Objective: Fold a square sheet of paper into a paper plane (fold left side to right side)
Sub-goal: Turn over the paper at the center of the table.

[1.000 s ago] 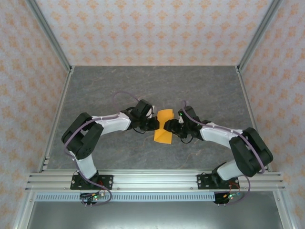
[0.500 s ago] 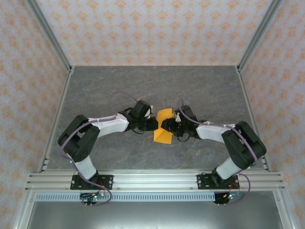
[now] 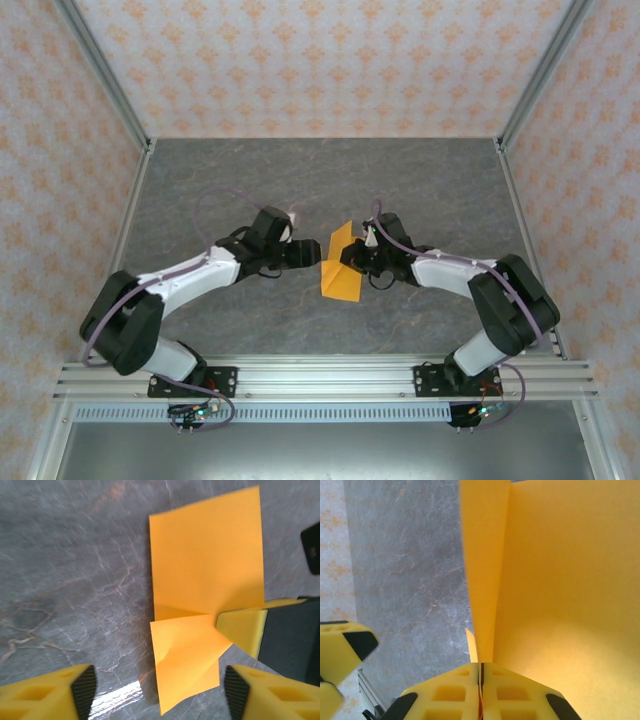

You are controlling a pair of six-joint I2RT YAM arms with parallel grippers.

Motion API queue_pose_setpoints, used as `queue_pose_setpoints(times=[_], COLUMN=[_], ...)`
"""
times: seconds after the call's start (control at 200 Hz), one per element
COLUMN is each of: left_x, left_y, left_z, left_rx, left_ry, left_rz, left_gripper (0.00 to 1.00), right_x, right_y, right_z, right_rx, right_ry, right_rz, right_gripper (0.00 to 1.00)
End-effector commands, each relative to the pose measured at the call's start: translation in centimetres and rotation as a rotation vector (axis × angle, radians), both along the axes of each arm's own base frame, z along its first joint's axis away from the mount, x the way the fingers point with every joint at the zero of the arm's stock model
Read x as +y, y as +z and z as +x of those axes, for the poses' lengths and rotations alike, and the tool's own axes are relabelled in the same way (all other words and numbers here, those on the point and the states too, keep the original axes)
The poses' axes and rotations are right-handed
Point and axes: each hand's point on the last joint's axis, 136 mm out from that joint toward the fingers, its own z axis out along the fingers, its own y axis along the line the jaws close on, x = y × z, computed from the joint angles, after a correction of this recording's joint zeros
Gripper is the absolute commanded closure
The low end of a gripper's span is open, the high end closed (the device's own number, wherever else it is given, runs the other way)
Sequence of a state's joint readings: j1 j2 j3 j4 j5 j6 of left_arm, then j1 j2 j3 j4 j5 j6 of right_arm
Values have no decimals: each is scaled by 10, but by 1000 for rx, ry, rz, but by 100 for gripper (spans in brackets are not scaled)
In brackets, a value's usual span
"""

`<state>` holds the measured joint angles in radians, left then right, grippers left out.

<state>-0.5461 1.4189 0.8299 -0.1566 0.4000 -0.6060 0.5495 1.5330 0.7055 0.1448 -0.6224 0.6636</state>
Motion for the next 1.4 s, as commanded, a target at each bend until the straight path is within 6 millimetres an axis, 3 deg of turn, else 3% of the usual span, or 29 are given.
queue_pose_setpoints(times=[0.0,0.15,0.485,0.696,0.816,0.946,1.286,1.396], left_x=[20,26,2,-6,-8,-7,-2,0], left_y=[9,44,135,157,168,178,189,186], left_z=[-6,-9,-9,-3,-1,-2,-9,-12], left_rx=[-8,-72,-192,-197,-212,-230,-249,-255], left_ry=[66,105,57,49,42,45,50,54], left_rz=[-23,-208,-617,-714,-777,-803,-816,-782], left_gripper=[19,1,0,1,8,23,69,77], right_x=[8,14,32,40,42,42,38,36], right_y=[46,96,206,243,253,251,237,225], right_z=[12,22,24,11,4,1,-2,-1], right_rx=[-113,-199,-336,-360,-358,-328,-291,-277], right_ry=[27,46,123,171,176,169,137,120], right_rz=[70,203,487,594,621,635,642,594], right_gripper=[94,94,94,94,93,93,90,84])
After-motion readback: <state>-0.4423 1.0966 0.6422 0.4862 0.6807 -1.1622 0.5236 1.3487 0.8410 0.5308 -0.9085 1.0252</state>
